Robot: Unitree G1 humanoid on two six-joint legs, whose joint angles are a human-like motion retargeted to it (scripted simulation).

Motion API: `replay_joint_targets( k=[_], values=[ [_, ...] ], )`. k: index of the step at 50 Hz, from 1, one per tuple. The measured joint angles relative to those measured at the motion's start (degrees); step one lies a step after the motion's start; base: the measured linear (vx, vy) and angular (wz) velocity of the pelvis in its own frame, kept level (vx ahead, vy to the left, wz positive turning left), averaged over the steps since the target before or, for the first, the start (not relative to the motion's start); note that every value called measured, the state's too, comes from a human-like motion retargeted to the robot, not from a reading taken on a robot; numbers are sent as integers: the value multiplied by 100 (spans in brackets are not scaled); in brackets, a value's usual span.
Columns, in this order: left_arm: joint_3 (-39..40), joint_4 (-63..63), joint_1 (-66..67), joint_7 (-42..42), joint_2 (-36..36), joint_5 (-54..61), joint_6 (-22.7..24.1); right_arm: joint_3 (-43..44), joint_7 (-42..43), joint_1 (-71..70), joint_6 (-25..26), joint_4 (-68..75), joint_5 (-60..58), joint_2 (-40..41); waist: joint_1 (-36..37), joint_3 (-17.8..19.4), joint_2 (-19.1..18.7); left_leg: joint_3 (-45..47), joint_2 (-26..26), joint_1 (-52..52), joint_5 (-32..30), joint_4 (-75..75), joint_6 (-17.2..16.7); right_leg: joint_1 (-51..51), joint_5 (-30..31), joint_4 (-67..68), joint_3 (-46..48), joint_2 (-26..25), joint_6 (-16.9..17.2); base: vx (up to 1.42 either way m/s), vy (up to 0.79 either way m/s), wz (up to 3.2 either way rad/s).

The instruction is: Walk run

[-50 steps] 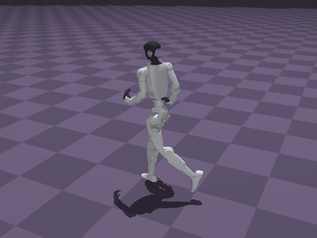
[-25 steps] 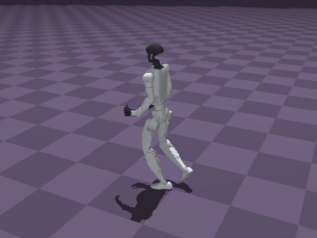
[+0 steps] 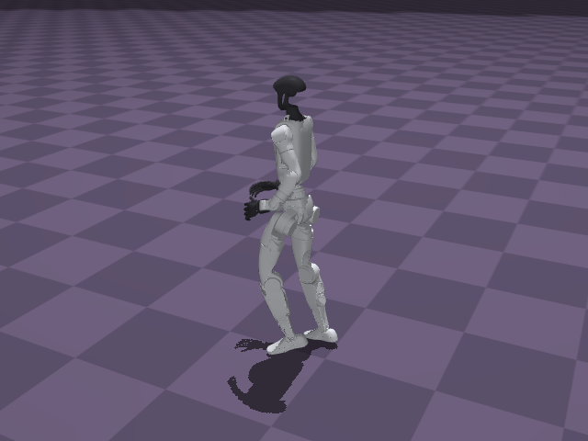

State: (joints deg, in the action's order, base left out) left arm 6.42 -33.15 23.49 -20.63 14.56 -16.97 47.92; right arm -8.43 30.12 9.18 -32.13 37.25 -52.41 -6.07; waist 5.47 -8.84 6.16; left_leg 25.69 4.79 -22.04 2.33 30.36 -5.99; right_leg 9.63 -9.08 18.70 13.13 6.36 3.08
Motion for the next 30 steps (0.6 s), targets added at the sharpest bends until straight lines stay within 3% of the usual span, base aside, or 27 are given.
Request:
replay_joint_targets(
  k=[2,5,6,7,8,9,10,13,17,21,23,27,30],
  values=[
    [127,147,103,214,79,-145,257,-411,-161,-320,-10,-193,-253,-120,354,165,-264,-657,-145,-165,62,-1144,-69,-547,187,-447,-261,-407,52,72,4,-162],
    [328,511,215,1037,262,-611,532,-927,-475,-781,-50,-554,-340,-257,445,270,-364,-1812,-348,-416,-194,-1978,99,-1162,102,-769,-424,-506,111,70,9,-70],
    [395,517,210,1265,173,-784,572,-1054,-494,-845,-73,-702,-281,-238,469,253,-392,-1643,-286,-469,-551,-1885,105,-1312,-38,-698,-492,-579,116,88,8,-57],
    [435,495,199,1456,102,-952,602,-1156,-494,-880,-90,-835,-220,-225,497,217,-397,-1446,-292,-536,-691,-1699,320,-1446,-174,-587,-558,-609,155,105,6,-62],
    [422,420,179,1572,65,-1109,613,-1210,-452,-857,-92,-939,-153,-223,535,142,-352,-1194,-437,-632,-395,-1329,955,-1548,-302,-396,-621,-556,261,122,9,-20],
    [300,264,100,1683,80,-1280,610,-1076,-369,-762,-101,-911,-172,-179,595,54,-406,-1301,-337,-723,-116,-852,1022,-1623,-273,-114,-589,-609,379,140,11,34],
    [122,69,-7,1792,120,-1459,599,-849,-265,-632,-114,-818,-233,-114,667,-41,-508,-1587,-113,-811,155,-321,807,-1687,-164,214,-509,-714,503,125,0,10],
    [236,-108,-203,1826,122,-1813,604,-929,-107,-567,-101,187,-431,417,485,-112,-716,-1448,320,-563,817,234,663,-1293,281,1533,-461,-754,1135,77,-19,-73],
    [-116,81,-503,2044,204,-1858,563,-1378,-514,-405,-410,938,665,485,230,-10,-761,-1166,405,9,833,-208,655,-660,-207,1971,269,-297,681,36,-10,-48],
    [-432,274,-880,1842,182,-1896,582,-1325,-183,-185,-522,714,912,267,-193,131,-664,-992,119,659,543,-1147,715,-66,-536,913,1366,-38,199,32,-15,-3],
    [-671,573,-1172,1808,354,-1916,682,-1218,59,-91,-465,558,821,173,-345,224,-510,-862,-159,957,488,-1574,761,-41,-438,-4,2048,93,54,13,-17,-16],
    [-1022,1434,-1890,1865,1178,-2085,840,-1151,188,39,-399,449,824,234,-485,397,-382,-691,-448,1750,538,-2407,779,-160,304,-964,2945,-119,-974,16,-22,-37],
    [-1188,1521,-2040,1714,1232,-2379,1061,-936,-54,200,-391,736,1098,338,-470,217,-300,-780,-610,2291,590,-2732,677,-417,210,-1022,2504,-207,-855,64,-16,3]
  ],
)
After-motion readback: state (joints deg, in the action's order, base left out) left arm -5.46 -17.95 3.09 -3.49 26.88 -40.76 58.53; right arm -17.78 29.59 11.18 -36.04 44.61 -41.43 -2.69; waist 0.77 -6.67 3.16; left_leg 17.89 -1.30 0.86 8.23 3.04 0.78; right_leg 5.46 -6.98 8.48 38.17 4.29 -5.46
